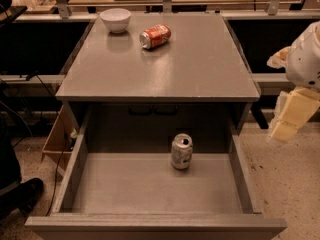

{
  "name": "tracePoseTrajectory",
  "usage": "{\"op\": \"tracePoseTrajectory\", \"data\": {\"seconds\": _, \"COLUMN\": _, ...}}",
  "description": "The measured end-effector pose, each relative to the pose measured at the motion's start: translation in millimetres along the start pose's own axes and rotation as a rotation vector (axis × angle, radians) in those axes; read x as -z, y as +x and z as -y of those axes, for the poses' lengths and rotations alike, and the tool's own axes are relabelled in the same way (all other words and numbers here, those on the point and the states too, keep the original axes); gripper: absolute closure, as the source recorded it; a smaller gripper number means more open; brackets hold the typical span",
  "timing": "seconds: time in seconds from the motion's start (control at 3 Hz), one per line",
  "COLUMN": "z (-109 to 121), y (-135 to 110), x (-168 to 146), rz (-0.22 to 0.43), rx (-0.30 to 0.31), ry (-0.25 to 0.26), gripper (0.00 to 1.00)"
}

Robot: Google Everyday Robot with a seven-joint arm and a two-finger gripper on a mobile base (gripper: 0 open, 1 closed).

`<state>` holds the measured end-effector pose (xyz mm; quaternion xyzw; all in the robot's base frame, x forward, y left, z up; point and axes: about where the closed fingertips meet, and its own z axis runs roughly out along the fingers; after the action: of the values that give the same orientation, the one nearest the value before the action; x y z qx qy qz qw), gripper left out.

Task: Pick 7up can from top drawer and place on counter

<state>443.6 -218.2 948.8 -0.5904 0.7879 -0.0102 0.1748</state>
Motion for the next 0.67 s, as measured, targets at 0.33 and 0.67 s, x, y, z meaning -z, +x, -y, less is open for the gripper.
{"op": "tracePoseTrajectory", "data": {"seconds": 0.33, "z": -6.5, "y": 8.0, "x": -51.6, "rz": 0.089, "rx": -0.036, "ry": -0.043, "gripper": 0.0}}
{"op": "tracePoseTrajectory", "data": {"seconds": 0.67, "z": -13.4, "y": 7.1, "x": -113.9, "rz": 0.221, "rx": -0.046, "ry": -0.102, "gripper": 0.0}}
